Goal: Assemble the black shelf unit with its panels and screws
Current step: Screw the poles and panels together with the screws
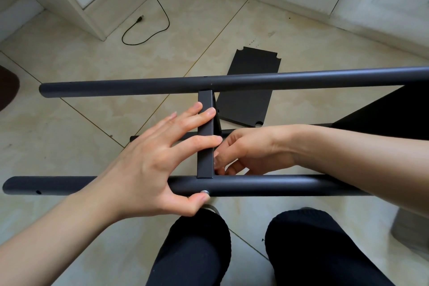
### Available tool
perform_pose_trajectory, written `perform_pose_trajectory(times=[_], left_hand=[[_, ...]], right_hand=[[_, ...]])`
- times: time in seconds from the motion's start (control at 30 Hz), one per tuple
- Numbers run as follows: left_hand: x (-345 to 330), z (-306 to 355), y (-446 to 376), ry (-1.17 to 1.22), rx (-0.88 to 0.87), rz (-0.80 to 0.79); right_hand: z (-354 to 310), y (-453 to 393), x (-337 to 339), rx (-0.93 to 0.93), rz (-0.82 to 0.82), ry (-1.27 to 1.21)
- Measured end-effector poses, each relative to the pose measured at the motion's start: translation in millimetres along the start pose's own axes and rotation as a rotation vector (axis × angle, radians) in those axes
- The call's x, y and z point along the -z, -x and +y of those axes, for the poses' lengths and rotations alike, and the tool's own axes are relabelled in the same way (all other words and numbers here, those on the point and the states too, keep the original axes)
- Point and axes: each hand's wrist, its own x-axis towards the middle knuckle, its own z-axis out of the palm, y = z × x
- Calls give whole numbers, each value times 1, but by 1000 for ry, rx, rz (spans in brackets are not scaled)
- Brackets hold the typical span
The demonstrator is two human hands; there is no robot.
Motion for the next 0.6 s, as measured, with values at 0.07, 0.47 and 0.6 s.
perform_pose_trajectory(times=[0.07,0.47,0.6], left_hand=[[0,0,0,2,-2,1],[-1,-1,0,4,-3,5],[0,-1,0,3,-9,3]], right_hand=[[0,0,0,-8,10,13],[-2,2,-2,-10,-7,4],[0,0,-2,-17,13,33]])
